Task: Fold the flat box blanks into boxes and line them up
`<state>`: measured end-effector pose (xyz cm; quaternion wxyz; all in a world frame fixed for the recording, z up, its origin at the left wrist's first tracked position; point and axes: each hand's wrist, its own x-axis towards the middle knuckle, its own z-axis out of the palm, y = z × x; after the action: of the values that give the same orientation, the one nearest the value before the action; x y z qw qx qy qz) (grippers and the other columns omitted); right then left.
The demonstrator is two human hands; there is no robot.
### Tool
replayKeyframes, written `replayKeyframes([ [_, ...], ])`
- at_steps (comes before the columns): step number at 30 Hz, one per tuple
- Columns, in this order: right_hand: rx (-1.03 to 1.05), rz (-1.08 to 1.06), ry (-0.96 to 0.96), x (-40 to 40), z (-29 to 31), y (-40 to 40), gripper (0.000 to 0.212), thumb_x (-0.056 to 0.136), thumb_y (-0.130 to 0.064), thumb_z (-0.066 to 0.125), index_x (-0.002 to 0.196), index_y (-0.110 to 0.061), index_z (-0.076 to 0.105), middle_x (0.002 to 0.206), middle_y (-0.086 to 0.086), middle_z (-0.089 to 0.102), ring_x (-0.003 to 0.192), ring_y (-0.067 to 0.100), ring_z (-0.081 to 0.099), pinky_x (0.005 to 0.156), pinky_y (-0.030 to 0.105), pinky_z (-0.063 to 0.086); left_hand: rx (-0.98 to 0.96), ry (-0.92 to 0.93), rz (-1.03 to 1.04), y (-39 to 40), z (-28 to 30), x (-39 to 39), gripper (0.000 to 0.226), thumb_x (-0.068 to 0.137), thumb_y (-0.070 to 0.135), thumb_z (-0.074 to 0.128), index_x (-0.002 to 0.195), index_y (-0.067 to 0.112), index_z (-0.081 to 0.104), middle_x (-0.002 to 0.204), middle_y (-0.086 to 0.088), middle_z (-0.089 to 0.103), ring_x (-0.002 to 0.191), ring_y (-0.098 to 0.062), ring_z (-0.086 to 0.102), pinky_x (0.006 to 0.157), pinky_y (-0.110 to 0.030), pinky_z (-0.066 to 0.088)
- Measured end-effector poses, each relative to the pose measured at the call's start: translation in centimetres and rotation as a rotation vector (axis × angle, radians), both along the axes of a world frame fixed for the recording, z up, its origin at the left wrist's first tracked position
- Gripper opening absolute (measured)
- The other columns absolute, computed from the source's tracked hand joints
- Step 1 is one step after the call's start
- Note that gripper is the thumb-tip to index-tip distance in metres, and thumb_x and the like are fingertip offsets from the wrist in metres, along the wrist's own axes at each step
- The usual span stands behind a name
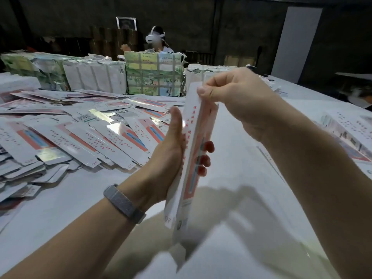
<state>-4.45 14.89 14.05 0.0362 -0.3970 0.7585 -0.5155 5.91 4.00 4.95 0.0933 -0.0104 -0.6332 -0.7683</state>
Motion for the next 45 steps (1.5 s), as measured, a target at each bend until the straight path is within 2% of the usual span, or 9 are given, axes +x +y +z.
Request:
replayKeyframes([
  [3,-0.190,0.036,0.041,0.1,-1.0,-0.2,0.017,0.088,-0.026,0.073,0.075,-0.016,0.068,0.068,-0.006,0.067,0.062,-0.003,0.061,0.056,0.008,0.045,-0.014,0.084,0.049,0.1,-0.2,-0.2,0.076,0.070,0.050,0.078,0.127,0.008,0.052,0.079,0.000,0.062,0.064,-0.010,0.059,0.063,-0.025,0.054],
  [6,-0.266,0.002,0.008,-0.2,-1.9,-0.6,0.010,0.090,-0.031,0.070,0.093,-0.024,0.063,0.086,0.002,0.062,0.067,-0.003,0.057,0.056,0.009,0.044,0.062,0.143,0.090,-0.4,0.0,-0.2,0.052,0.070,0.026,0.071,0.116,0.008,0.056,0.076,-0.001,0.062,0.068,-0.011,0.059,0.066,-0.026,0.056],
  [11,-0.250,0.253,-0.230,0.5,-4.3,-2.2,0.027,0.101,-0.028,0.052,0.127,-0.038,0.053,0.114,0.017,0.065,0.095,0.027,0.067,0.081,0.037,0.056,0.199,0.116,0.084,-1.0,0.4,0.2,0.044,0.081,0.044,0.058,0.113,0.015,0.066,0.083,-0.009,0.066,0.072,-0.019,0.063,0.067,-0.031,0.058],
  [14,-0.344,0.368,-0.319,0.7,-4.9,-2.6,0.034,0.101,-0.030,0.050,0.126,-0.053,0.050,0.116,0.004,0.070,0.112,0.032,0.065,0.101,0.052,0.050,0.188,0.139,0.204,-1.0,0.8,0.1,0.063,0.083,0.058,0.059,0.132,0.018,0.056,0.103,-0.016,0.068,0.082,-0.027,0.068,0.069,-0.036,0.063],
  [17,-0.410,0.384,-0.356,0.6,-5.2,-2.7,0.043,0.101,-0.025,0.052,0.136,-0.049,0.047,0.106,-0.010,0.074,0.112,0.029,0.066,0.100,0.051,0.051,0.125,0.255,0.370,-1.2,0.3,-0.5,0.052,0.091,0.047,0.064,0.131,0.030,0.035,0.087,0.000,0.075,0.073,-0.018,0.072,0.062,-0.030,0.059],
  [21,-0.477,0.440,-0.390,1.2,-6.1,-3.2,0.052,0.101,-0.025,0.053,0.148,-0.041,0.039,0.116,-0.002,0.072,0.110,0.025,0.068,0.091,0.043,0.057,-0.125,0.471,0.437,-1.4,-0.1,-0.9,0.050,0.098,0.027,0.048,0.138,0.044,0.023,0.104,0.007,0.074,0.087,-0.020,0.074,0.072,-0.030,0.059],
  [25,-0.497,0.354,-0.330,1.6,-6.6,-3.5,0.050,0.100,-0.029,0.055,0.147,-0.039,0.041,0.113,0.010,0.070,0.102,0.027,0.071,0.085,0.042,0.059,-0.256,0.516,0.444,-1.8,-0.1,-1.0,0.061,0.099,0.025,0.042,0.154,0.034,0.017,0.130,-0.009,0.060,0.103,-0.026,0.071,0.079,-0.035,0.060],
  [39,-0.405,0.214,-0.208,1.3,-6.7,-3.3,0.016,0.094,-0.036,0.052,0.101,-0.021,0.053,0.092,0.005,0.061,0.079,0.016,0.065,0.075,0.030,0.055,-0.145,0.352,0.265,-2.2,0.1,-0.7,0.028,0.103,0.023,0.038,0.129,0.031,0.042,0.081,0.005,0.070,0.069,-0.012,0.070,0.060,-0.024,0.057],
  [45,-0.496,0.208,-0.251,0.4,-6.7,-2.9,0.018,0.084,-0.028,0.065,0.097,-0.019,0.055,0.082,-0.002,0.064,0.079,0.022,0.068,0.074,0.034,0.056,-0.076,0.307,0.206,-1.2,0.2,-0.5,0.040,0.103,0.025,0.041,0.139,0.041,0.036,0.089,0.004,0.073,0.073,-0.015,0.071,0.063,-0.025,0.058],
])
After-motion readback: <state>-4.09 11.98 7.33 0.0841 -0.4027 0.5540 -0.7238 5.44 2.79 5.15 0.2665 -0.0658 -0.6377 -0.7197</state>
